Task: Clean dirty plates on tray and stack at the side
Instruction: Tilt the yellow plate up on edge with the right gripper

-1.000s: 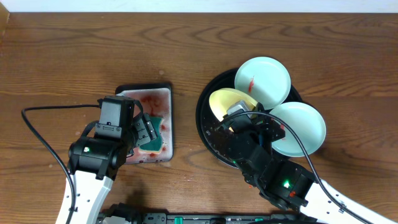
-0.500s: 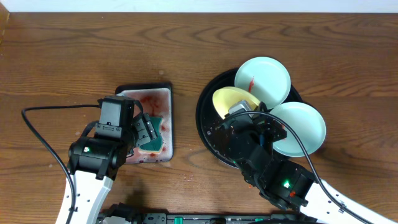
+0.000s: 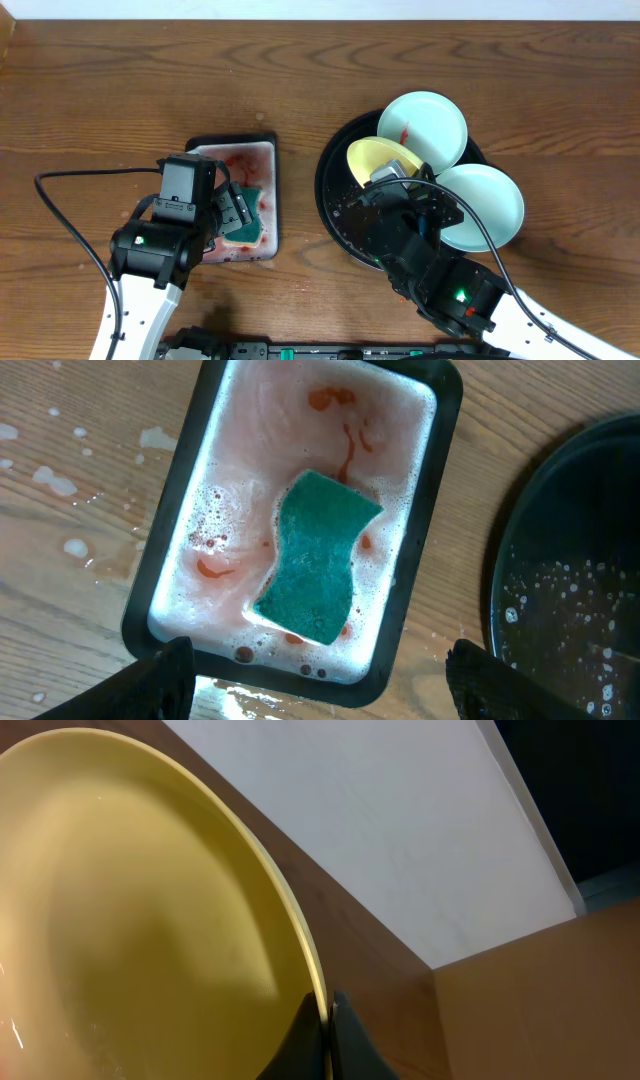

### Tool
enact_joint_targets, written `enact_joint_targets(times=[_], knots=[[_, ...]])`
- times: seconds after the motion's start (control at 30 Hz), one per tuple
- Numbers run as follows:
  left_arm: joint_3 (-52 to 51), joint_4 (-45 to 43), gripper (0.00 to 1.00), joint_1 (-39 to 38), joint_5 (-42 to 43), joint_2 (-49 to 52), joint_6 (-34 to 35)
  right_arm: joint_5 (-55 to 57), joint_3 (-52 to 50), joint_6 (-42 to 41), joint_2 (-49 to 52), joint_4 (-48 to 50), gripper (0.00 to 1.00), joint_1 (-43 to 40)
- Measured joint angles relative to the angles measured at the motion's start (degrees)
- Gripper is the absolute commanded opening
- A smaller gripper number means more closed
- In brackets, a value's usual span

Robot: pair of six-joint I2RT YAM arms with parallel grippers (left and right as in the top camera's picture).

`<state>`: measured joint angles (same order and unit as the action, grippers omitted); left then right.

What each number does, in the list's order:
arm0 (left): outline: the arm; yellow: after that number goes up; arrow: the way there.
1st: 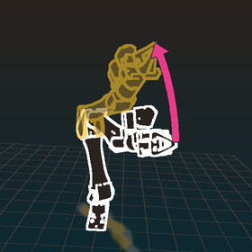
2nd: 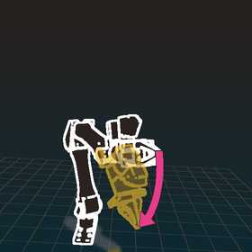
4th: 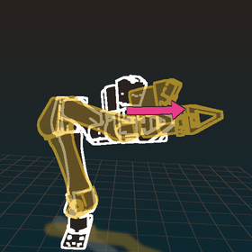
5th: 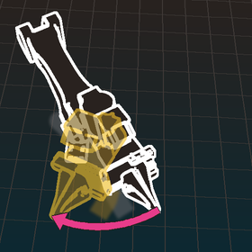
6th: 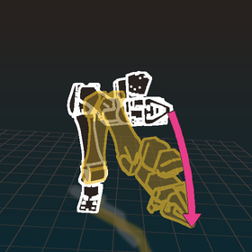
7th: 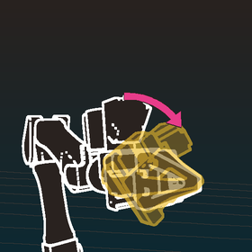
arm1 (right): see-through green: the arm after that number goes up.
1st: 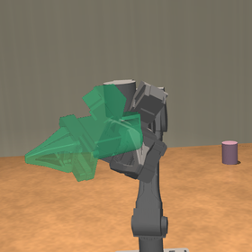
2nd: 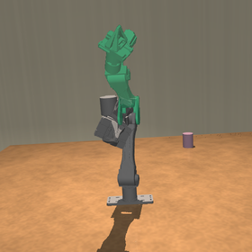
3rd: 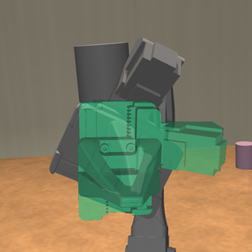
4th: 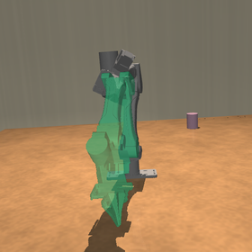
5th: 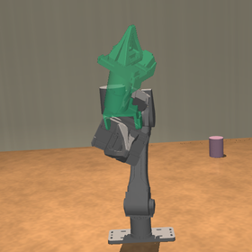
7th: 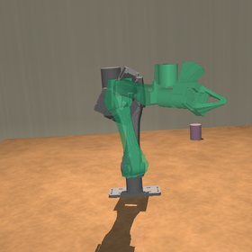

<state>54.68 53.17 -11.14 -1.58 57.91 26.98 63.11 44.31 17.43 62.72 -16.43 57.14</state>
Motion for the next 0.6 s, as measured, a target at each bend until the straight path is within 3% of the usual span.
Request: enact_joint_targets(times=[0.33,0.47,0.6], knots=[[0.0,0.0,0.81,0.0,0.0,0.0,0.0,0.2,0.0,-3.2,0.0,-0.1,0.01,0.0],[0.0,0.0,0.81,0.0,0.0,0.0,0.0,-3.3,0.0,-16.3,0.0,-3.3,0.01,-0.2],[0.0,0.0,0.81,0.0,0.0,0.0,0.0,-17.9,0.0,-29.2,0.2,-6.6,0.01,-4.2]])
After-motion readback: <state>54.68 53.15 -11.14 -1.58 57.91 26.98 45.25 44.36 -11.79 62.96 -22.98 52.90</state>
